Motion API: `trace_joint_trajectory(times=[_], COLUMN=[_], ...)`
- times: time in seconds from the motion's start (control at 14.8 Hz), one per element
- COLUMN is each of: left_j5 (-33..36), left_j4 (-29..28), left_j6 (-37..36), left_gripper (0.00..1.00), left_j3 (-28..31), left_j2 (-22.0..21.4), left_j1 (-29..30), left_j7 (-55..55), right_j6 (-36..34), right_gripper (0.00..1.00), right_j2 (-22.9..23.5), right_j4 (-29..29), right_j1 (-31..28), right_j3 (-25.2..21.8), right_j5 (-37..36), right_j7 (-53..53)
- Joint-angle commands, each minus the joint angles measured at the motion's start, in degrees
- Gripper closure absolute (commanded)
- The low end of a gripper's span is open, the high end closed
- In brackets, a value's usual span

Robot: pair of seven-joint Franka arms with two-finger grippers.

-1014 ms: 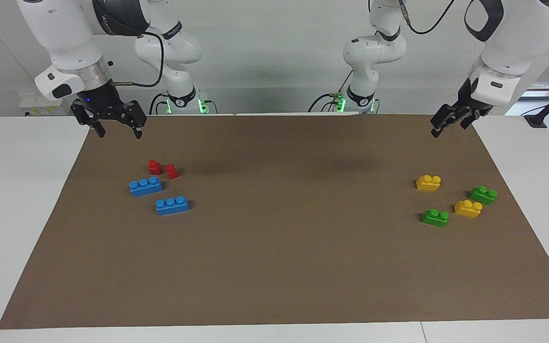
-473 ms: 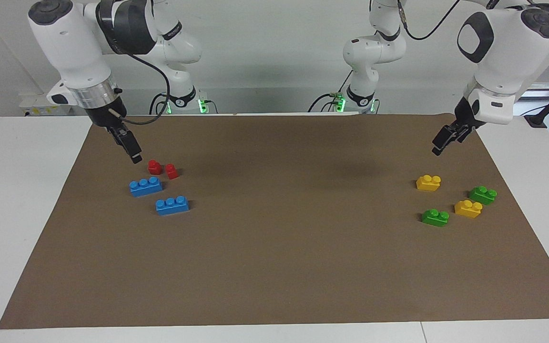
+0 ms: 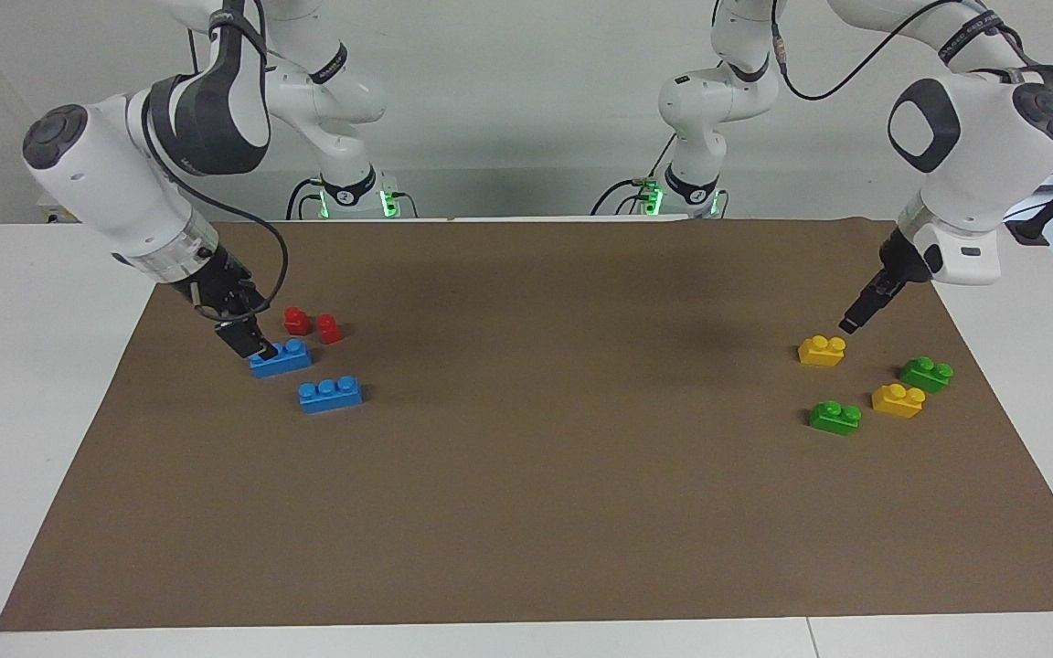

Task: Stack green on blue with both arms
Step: 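Move the left gripper over the green brick while the right gripper reaches the blue brick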

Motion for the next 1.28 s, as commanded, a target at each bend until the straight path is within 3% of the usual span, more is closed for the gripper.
trace_joint_trajectory(times=[0.0, 0.54, 0.95, 1.22], left_j5=[-0.9, -0.8, -0.7, -0.6], left_j4=[-0.3, -0.3, 4.5, 5.0], left_j6=[2.3, 13.0, 14.5, 15.3], left_gripper=[0.00, 0.00, 0.00, 0.00], left_j3=[-0.1, 0.0, 0.0, 0.0], left_j2=[2.5, 9.3, 16.8, 19.3], left_j1=[1.6, 4.0, 3.6, 3.3], left_j7=[-2.4, -12.9, -20.2, -22.3], right_j6=[1.6, 4.6, 5.0, 8.7], right_gripper=[0.00, 0.00, 0.00, 0.00], right_j2=[3.4, 12.3, 12.9, 13.2], right_j4=[0.8, 0.3, -1.8, -4.4], right_j1=[-0.3, -1.8, -1.7, -2.4], right_j3=[0.6, 0.7, 0.7, 0.7], right_j5=[3.1, 4.6, 6.2, 7.1], right_j7=[2.0, -2.0, -3.9, -5.6])
